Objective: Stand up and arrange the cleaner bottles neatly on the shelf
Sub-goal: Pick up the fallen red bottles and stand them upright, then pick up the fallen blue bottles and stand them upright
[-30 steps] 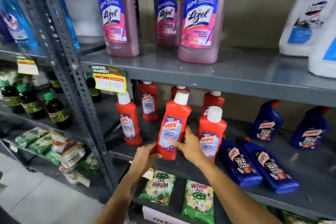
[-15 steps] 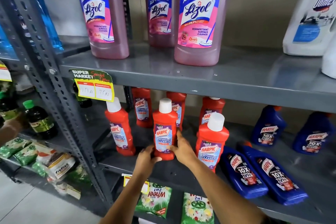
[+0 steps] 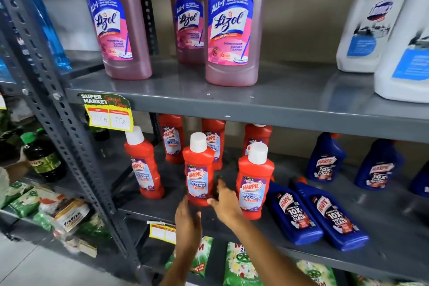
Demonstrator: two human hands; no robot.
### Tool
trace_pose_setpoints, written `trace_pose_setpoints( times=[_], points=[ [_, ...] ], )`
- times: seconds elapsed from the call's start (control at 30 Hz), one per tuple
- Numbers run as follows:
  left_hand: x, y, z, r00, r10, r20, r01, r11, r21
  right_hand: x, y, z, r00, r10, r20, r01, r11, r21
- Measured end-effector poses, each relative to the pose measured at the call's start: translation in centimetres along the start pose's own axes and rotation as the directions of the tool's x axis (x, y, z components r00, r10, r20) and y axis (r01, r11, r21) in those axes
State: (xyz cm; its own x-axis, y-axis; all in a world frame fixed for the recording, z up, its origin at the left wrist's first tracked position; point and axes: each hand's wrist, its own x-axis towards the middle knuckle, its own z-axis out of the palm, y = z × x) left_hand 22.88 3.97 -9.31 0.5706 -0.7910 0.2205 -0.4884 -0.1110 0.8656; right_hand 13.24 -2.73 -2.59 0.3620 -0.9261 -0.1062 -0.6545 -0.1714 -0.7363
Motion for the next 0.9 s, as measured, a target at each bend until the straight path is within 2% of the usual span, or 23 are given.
trace_pose_setpoints(
  times=[0.07,0.13,0.17,0.27,0.33,0.43,0.53,0.6,0.73,0.83,0.9],
  points=[
    [-3.5,1.1,1.8,0.983,-0.111,-0.149,0.106,0.993,-0.041,-2.3,0.6,-1.1,1.0,-0.018,-0.019,0.016,0.998,-0.062],
    [-6.7,2.9,3.9,0.963,-0.212,-0.165,0.185,0.969,-0.163,-4.7,1.4,-2.8,0.998,-0.046,-0.052,0.042,0.997,-0.069],
    [-8.1,4.1,5.1,0.971,-0.192,-0.144,0.164,0.969,-0.187,-5.9,2.0,-4.0,0.995,-0.041,-0.086,0.036,0.998,-0.049],
    [-10.7,8.0,8.2,0.998,-0.057,-0.015,0.052,0.969,-0.24,-8.8,4.3,-8.5,0.982,-0.005,-0.187,-0.008,0.997,-0.073],
    [-11.2,10.8,10.3,0.989,0.057,0.14,-0.022,0.971,-0.24,-9.8,6.5,-11.8,0.962,0.025,-0.271,-0.061,0.99,-0.126],
    [-10.2,14.1,14.0,0.906,0.245,0.345,-0.194,0.965,-0.175,-10.7,10.1,-16.4,0.92,0.122,-0.372,-0.182,0.975,-0.131],
    [-7.8,16.6,17.5,0.845,0.331,0.421,-0.339,0.939,-0.059,-10.9,13.9,-19.7,0.886,0.223,-0.406,-0.299,0.945,-0.134],
    [-5.5,17.7,19.6,0.838,0.295,0.46,-0.364,0.929,0.067,-10.5,16.0,-20.8,0.876,0.301,-0.378,-0.364,0.926,-0.105],
    [-1.6,19.7,23.0,0.838,0.143,0.527,-0.357,0.874,0.33,-9.6,19.9,-21.5,0.855,0.412,-0.315,-0.488,0.846,-0.216],
    [-0.2,20.6,24.6,0.78,0.024,0.626,-0.372,0.822,0.431,-8.9,21.6,-21.3,0.842,0.506,-0.188,-0.537,0.821,-0.193],
    [0.2,20.9,25.7,0.737,-0.082,0.671,-0.321,0.831,0.454,-8.2,22.5,-21.1,0.849,0.518,-0.101,-0.527,0.823,-0.211]
  ],
)
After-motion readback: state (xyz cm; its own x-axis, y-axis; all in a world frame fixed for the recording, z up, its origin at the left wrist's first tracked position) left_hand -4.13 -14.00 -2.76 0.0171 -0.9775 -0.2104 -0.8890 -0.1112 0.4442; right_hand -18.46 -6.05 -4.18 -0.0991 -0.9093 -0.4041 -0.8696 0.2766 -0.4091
